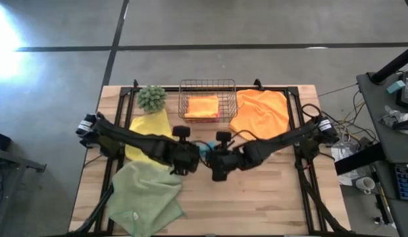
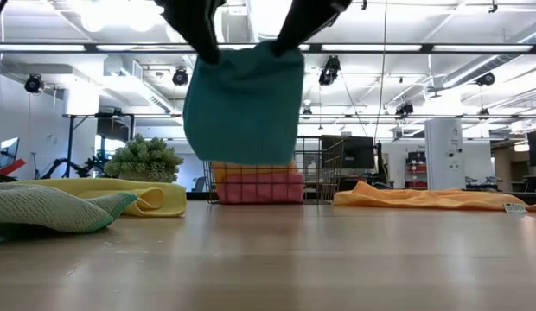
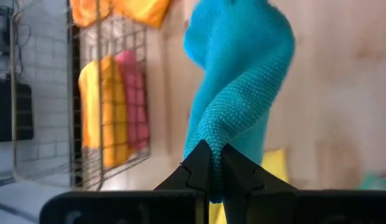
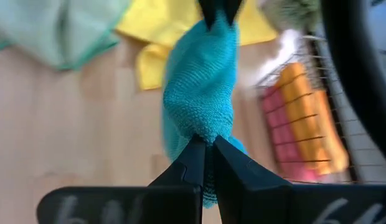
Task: Fold microfiber towels
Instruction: Put the folded blue microfiber towel into the wire basket
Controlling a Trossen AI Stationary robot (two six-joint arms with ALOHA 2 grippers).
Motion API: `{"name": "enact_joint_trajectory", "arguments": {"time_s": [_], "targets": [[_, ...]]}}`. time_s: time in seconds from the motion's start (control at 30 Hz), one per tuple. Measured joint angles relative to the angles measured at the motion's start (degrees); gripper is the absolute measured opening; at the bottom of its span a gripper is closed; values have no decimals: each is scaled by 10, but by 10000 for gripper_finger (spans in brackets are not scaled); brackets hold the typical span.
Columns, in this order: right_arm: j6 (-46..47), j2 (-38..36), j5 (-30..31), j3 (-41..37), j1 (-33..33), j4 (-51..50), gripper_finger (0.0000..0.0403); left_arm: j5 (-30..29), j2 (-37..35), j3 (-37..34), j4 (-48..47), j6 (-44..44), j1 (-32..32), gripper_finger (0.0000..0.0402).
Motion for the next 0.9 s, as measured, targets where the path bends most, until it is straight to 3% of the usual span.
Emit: {"name": "enact_joint_trajectory", "arguments": {"time_s": [0.17,0.4,0.9], "targets": [[-23,0,7,33,-43,1,11,-17,-47,-47,41,64,40,2],[-54,-1,9,72,-104,-5,11,-24,-95,-54,81,133,120,2],[-95,0,-5,127,-260,-9,11,-21,-96,-55,231,311,294,2]]}}
